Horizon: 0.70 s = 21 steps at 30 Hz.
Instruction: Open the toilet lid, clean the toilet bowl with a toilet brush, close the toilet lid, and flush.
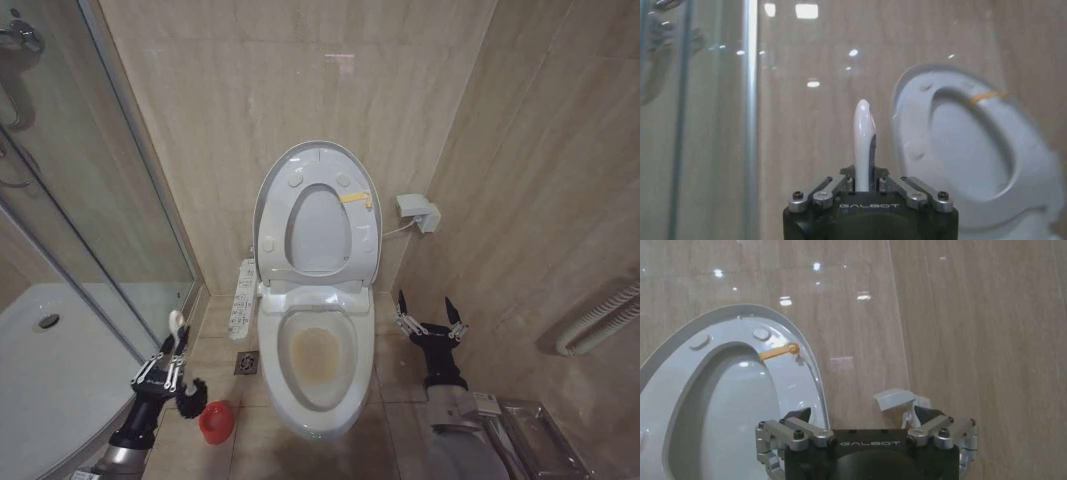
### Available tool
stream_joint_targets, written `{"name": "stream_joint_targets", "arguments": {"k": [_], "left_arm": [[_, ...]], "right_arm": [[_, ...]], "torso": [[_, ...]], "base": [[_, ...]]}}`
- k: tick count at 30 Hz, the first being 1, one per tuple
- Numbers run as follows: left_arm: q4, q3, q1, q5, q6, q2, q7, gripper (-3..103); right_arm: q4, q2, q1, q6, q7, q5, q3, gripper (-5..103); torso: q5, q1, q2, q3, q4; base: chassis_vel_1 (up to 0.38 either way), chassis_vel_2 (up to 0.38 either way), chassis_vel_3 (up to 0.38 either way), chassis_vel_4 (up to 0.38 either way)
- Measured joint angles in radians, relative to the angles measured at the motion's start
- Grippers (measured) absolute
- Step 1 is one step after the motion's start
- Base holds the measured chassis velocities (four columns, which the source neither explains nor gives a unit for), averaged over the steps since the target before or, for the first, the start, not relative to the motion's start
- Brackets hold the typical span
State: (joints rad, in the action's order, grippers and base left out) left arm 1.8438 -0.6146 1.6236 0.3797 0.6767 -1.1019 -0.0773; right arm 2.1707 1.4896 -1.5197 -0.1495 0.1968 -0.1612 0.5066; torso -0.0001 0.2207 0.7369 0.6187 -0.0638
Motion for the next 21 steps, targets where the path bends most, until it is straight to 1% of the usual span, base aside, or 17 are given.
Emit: {"name": "stream_joint_targets", "arguments": {"k": [1,4,5,8,9,12,13,15,16,18,21], "left_arm": [[-0.061,0.012,-0.028,0.006,0.021,-0.003,0.001,17],[-0.191,0.059,-0.102,0.028,0.063,-0.009,0.001,17],[-0.191,0.059,-0.102,0.028,0.063,-0.009,0.001,17],[-0.321,0.108,-0.185,0.044,0.101,-0.013,-0.001,17],[-0.321,0.108,-0.185,0.044,0.101,-0.013,-0.001,17],[-0.427,0.159,-0.254,0.072,0.113,-0.008,-0.014,17],[-0.427,0.159,-0.254,0.072,0.113,-0.008,-0.014,17],[-0.487,0.194,-0.298,0.104,0.104,-0.007,-0.027,17],[-0.506,0.205,-0.315,0.115,0.097,-0.009,-0.031,17],[-0.524,0.216,-0.33,0.12,0.093,-0.011,-0.035,17],[-0.596,0.239,-0.376,0.128,0.094,-0.02,-0.055,17]], "right_arm": [[0.0,0.0,0.0,0.0,0.0,0.0,0.0,100],[0.0,0.0,0.0,0.0,0.0,0.0,0.0,100],[0.0,0.0,0.0,0.0,0.0,0.0,0.0,100],[0.0,0.0,0.0,0.0,0.0,0.0,0.0,100],[0.0,0.0,0.0,0.0,0.0,0.0,0.0,100],[0.0,0.0,0.0,0.0,0.0,0.0,0.0,100],[0.0,0.0,0.0,0.0,0.0,0.0,0.0,100],[0.0,0.0,0.0,0.0,0.0,0.0,0.0,100],[0.0,0.0,0.0,0.0,0.0,0.0,0.0,100],[0.0,0.0,0.0,0.0,0.0,0.0,0.0,100],[0.0,0.0,0.0,0.0,0.0,0.0,0.0,100]], "torso": [[0.0001,0.0,0.0,0.0,0.0003],[0.0,0.0,0.0,0.0,-0.0002],[0.0,0.0,0.0,0.0,-0.0002],[-0.0001,0.0,0.0,0.0,-0.0003],[-0.0001,0.0,0.0,0.0,-0.0003],[0.0,0.0,0.0,0.0,-0.0003],[0.0,0.0,0.0,0.0,-0.0003],[0.0,0.0,0.0,0.0,0.0],[0.0001,0.0,0.0,0.0,-0.0002],[0.0002,0.0,0.0,0.0,-0.0003],[0.0001,0.0,0.0,0.0,-0.0002]], "base": [[0.0,0.0,0.0,0.0],[0.0,0.0,0.0,0.0],[0.0,0.0,0.0,0.0],[0.0,0.0,0.0,0.0],[0.0,0.0,0.0,0.0],[0.0,0.0,0.0,0.0],[0.0,0.0,0.0,0.0],[0.0,0.0,0.0,0.0],[0.0,0.0,0.0,0.0],[0.0,0.0,0.0,0.0],[0.0,0.0,0.0,0.0]]}}
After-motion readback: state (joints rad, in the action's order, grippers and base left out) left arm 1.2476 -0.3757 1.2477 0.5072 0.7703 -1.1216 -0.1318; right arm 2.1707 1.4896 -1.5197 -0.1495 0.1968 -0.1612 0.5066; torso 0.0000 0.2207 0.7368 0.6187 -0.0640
